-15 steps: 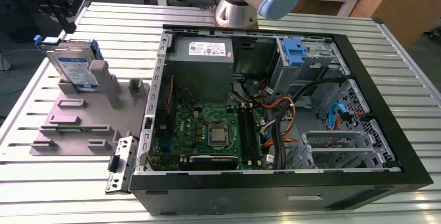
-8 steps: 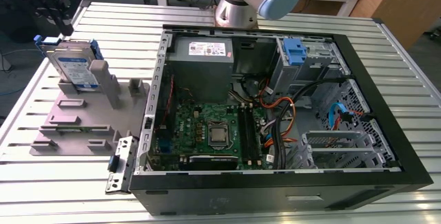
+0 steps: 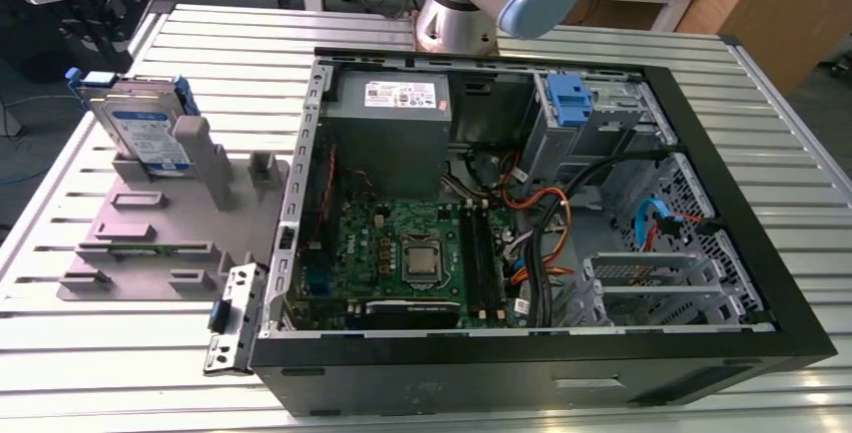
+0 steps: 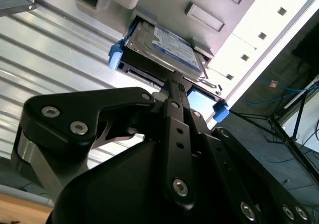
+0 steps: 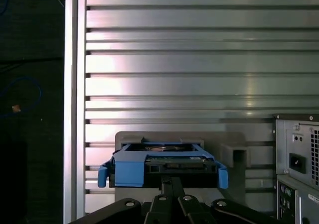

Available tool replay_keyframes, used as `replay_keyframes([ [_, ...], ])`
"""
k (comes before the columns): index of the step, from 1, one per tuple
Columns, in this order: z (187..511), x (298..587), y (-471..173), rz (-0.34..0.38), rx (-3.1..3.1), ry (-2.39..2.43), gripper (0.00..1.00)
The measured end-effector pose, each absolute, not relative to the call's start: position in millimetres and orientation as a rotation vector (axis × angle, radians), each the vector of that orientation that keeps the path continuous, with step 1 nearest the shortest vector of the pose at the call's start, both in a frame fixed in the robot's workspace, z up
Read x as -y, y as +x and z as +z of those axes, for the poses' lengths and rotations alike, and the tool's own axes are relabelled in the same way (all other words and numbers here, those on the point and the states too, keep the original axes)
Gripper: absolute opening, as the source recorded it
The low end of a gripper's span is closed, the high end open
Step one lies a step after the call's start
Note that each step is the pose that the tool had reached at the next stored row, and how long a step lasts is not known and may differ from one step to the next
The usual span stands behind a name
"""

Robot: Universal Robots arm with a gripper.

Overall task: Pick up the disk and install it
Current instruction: 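Reach for the disk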

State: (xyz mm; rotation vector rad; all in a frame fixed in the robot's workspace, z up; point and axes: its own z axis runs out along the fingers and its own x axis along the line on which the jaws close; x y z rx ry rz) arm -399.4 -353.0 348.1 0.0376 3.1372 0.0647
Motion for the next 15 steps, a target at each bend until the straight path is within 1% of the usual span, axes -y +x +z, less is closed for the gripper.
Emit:
replay_keyframes([
  [15,344.2,352.9,-403.0,0.065,-3.138,0.017,0.11],
])
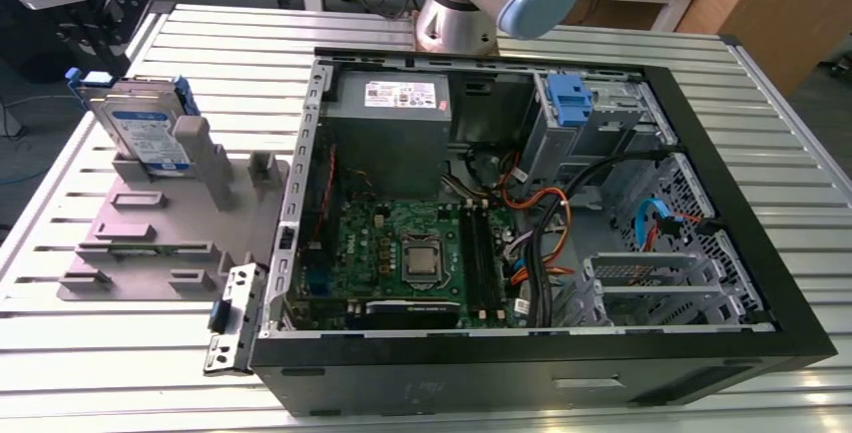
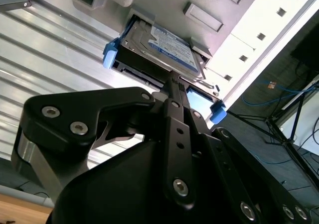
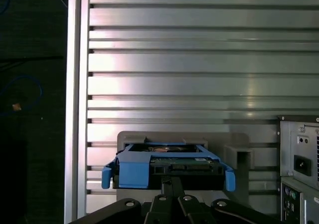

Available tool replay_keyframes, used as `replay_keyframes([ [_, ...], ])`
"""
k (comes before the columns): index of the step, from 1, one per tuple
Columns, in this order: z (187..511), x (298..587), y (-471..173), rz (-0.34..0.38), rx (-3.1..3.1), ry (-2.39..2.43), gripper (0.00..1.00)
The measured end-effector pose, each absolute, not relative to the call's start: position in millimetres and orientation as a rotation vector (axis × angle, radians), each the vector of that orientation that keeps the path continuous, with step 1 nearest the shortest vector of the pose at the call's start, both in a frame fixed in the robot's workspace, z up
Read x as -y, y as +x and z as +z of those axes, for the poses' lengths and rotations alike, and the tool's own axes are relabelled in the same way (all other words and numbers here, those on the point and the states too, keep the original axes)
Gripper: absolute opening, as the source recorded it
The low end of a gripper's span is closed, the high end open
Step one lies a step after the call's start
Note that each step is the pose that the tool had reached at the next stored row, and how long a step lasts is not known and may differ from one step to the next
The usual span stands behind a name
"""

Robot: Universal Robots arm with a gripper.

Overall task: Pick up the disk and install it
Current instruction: 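Reach for the disk, then pick up the disk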

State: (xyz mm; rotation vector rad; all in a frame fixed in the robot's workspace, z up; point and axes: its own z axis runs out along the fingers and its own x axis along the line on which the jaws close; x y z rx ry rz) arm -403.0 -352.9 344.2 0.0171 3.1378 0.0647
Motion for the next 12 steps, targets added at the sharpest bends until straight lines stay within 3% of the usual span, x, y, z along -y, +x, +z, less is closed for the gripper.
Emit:
replay_keyframes([
  [12,348.1,352.9,-403.0,0.065,-3.138,0.015,0.11],
])
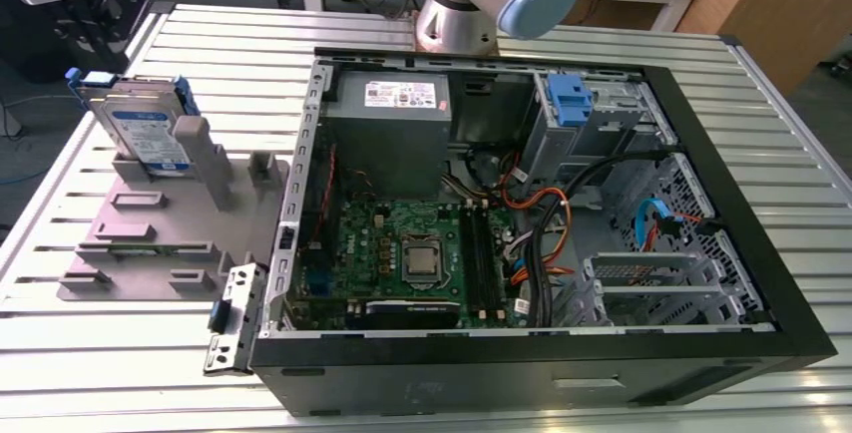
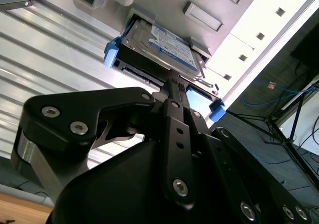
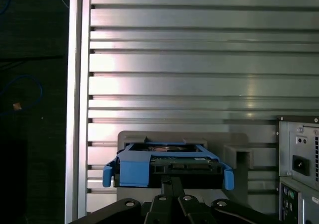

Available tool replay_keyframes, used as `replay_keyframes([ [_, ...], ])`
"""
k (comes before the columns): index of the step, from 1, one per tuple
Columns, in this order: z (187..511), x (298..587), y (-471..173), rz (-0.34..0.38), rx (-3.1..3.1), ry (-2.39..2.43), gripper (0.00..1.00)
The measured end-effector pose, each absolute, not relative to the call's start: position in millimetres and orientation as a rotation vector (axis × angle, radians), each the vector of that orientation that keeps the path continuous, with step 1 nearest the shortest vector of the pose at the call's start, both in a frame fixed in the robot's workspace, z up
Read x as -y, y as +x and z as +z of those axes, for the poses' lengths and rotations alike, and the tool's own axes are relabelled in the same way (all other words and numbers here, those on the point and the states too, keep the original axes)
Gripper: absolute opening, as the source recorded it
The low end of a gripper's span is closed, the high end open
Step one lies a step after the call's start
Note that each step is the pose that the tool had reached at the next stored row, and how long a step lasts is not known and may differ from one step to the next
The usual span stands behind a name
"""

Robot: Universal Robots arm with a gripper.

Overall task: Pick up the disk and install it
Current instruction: 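Pick up the disk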

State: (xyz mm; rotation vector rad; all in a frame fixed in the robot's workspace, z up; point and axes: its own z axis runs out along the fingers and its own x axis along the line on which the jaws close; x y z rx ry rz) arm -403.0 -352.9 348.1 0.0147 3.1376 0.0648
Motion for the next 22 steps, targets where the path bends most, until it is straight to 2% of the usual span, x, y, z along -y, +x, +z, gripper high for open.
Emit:
replay_keyframes([
  [22,350.8,352.9,-403.0,0.065,-3.138,-0.018,0.11],
])
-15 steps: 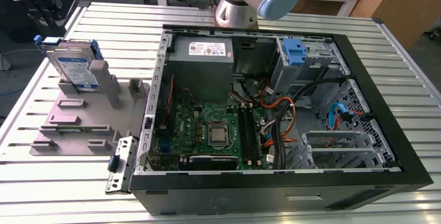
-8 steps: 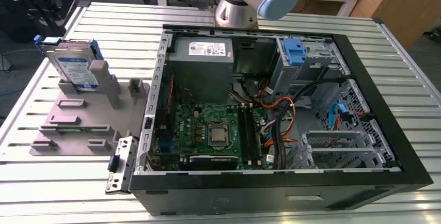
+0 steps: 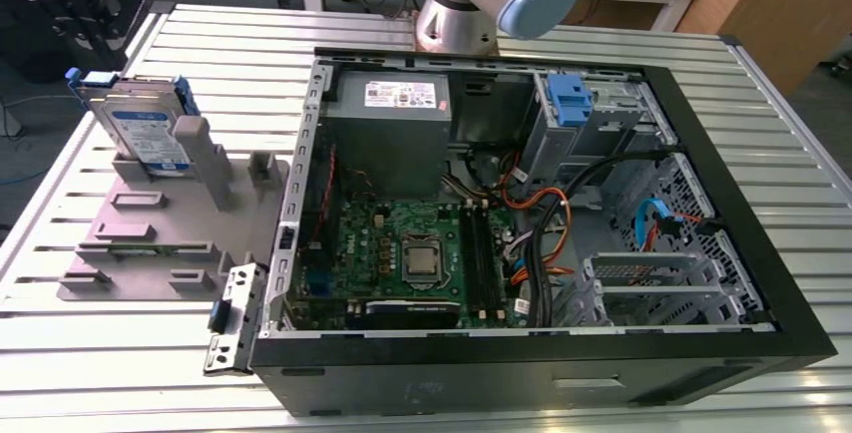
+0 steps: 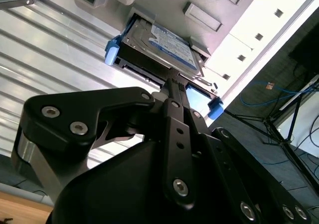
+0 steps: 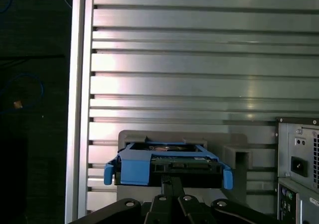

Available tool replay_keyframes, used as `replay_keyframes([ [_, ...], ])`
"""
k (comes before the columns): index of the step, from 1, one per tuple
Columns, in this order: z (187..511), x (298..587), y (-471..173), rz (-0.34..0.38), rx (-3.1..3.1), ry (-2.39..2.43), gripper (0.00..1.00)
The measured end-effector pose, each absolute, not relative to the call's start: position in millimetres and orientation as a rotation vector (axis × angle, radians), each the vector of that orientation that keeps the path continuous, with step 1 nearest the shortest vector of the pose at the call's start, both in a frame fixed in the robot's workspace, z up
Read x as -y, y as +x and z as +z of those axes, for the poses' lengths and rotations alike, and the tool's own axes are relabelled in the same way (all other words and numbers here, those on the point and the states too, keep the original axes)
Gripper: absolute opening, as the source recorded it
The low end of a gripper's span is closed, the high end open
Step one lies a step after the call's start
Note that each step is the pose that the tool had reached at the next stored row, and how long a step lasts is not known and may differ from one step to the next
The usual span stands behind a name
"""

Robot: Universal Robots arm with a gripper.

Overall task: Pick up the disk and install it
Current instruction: 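Pick up the disk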

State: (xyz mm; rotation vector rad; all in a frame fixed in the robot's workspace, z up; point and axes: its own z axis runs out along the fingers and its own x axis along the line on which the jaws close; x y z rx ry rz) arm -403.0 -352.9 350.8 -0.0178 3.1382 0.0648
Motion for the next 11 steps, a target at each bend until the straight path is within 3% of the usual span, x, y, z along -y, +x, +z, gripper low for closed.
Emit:
replay_keyframes([
  [11,350.5,352.9,-403.0,0.065,-3.126,-0.323,0.11],
])
